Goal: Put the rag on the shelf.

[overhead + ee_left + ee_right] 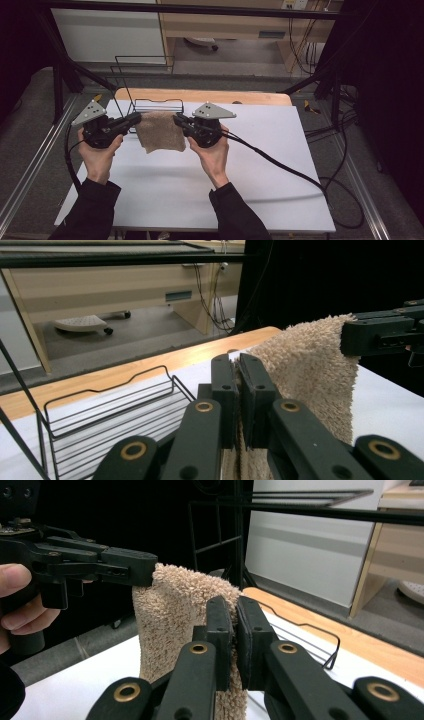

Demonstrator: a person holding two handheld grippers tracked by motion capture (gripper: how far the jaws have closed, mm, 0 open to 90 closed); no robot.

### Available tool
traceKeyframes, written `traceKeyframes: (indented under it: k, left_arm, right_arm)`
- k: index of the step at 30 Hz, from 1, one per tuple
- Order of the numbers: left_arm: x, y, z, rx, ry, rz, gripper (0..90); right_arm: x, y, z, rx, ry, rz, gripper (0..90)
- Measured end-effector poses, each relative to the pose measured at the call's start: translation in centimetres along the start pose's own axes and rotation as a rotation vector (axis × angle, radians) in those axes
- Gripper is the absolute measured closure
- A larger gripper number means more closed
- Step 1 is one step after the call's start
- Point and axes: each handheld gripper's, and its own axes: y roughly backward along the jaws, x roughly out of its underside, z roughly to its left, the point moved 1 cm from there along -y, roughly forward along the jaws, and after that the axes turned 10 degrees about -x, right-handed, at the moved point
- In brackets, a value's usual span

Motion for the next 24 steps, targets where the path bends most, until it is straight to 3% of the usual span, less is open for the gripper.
traceKeyframes:
  k: [24]
  left_arm:
    - [-3.4, 0.5, 1.8, -0.049, -0.002, -0.080, 86.0]
  right_arm:
    - [-4.2, -2.0, 0.0, 0.027, 0.040, -0.070, 85.8]
